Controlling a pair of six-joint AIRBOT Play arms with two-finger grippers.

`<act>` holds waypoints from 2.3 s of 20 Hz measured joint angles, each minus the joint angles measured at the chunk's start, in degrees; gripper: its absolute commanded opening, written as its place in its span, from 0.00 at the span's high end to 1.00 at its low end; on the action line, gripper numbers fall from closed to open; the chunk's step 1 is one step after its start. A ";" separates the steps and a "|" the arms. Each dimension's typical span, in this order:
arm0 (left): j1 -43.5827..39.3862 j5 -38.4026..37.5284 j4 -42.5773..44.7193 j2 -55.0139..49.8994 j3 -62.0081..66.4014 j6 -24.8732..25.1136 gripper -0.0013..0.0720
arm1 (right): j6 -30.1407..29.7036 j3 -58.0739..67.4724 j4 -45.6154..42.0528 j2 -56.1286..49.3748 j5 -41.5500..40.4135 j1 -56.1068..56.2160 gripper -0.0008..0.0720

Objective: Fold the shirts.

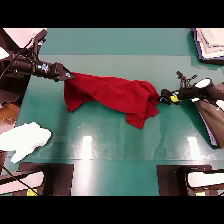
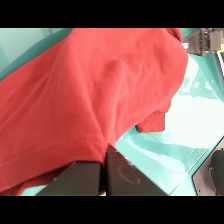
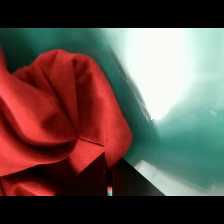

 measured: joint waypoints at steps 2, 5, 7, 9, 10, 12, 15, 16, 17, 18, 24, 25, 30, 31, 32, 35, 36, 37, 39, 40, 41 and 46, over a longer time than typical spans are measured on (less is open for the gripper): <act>0.42 -0.85 0.00 0.04 0.46 -0.72 0.95 | -0.04 -0.02 -0.17 1.66 -1.73 0.52 0.96; 2.97 -3.91 0.07 0.50 4.31 -2.25 0.95 | -0.11 -0.02 -0.13 9.09 -3.32 -2.27 0.97; 5.20 -5.11 0.00 2.05 8.33 -3.54 0.95 | -0.11 0.55 -0.13 16.33 -3.52 -6.05 0.97; 6.73 -5.46 -0.20 4.37 12.76 -4.57 0.95 | -0.13 3.13 -0.13 23.34 -2.73 -10.14 0.97; 7.17 -5.55 -0.46 5.68 14.97 -4.92 0.95 | -0.13 5.16 -0.13 26.32 -2.27 -11.85 0.97; 7.76 -5.79 -1.38 8.46 19.50 -5.51 0.95 | -0.15 10.32 -0.15 31.50 -0.50 -14.47 0.97; 8.17 -5.81 -3.06 12.74 26.12 -6.32 0.95 | -0.17 18.78 -0.31 37.51 1.11 -16.22 0.97; 8.24 -5.81 -3.41 14.10 28.04 -6.78 0.95 | -0.17 21.22 -0.79 39.12 1.38 -16.50 0.97; 8.28 -5.81 -3.69 15.58 30.03 -7.30 0.95 | -0.17 23.78 -1.68 40.76 1.64 -16.74 0.97; 8.31 -5.84 -4.04 16.96 31.93 -7.76 0.95 | -0.15 26.14 -3.08 42.32 1.84 -16.90 0.97; 8.37 -3.67 -9.05 24.26 38.47 -10.08 0.95 | 2.05 39.74 -13.40 47.93 3.80 -17.27 0.97; 8.35 -3.65 -9.92 25.16 38.86 -10.51 0.95 | 2.38 42.56 -14.53 47.65 4.83 -17.27 0.97; 8.35 -6.34 -7.28 26.64 32.17 -13.64 0.95 | 3.39 55.56 -15.37 38.27 13.29 -16.68 0.97; 8.35 -6.64 -6.49 26.75 28.35 -13.97 0.95 | 3.50 56.28 -14.71 35.60 14.88 -15.63 0.97; 8.35 -6.93 -5.95 26.82 23.26 -14.08 0.95 | 3.69 55.78 -14.21 32.92 16.17 -13.99 0.97; 8.37 -5.16 -4.57 26.88 4.70 -12.90 0.95 | 4.07 50.45 -15.96 24.57 18.16 -7.82 0.97; 8.37 -3.17 -4.02 26.75 -2.51 -12.02 0.95 | 4.07 48.33 -16.83 21.53 18.71 -5.55 0.97; 8.37 -0.87 -3.37 26.40 -9.11 -11.10 0.95 | 4.07 46.51 -17.18 18.69 18.58 -3.61 0.97; 8.37 5.46 -2.64 24.37 -21.20 -8.15 0.95 | 4.09 42.95 -18.69 12.00 17.31 -0.28 0.97; 8.37 9.07 -2.32 22.60 -25.90 -6.08 0.95 | 4.17 41.62 -18.91 8.79 15.52 1.11 0.97; 8.35 12.35 -2.27 20.52 -29.05 -4.02 0.95 | 4.22 40.76 -18.84 5.97 13.51 2.27 0.97; 8.37 23.58 -3.50 6.19 -30.42 3.69 0.79 | 6.34 38.69 -19.15 -6.12 4.31 6.23 0.90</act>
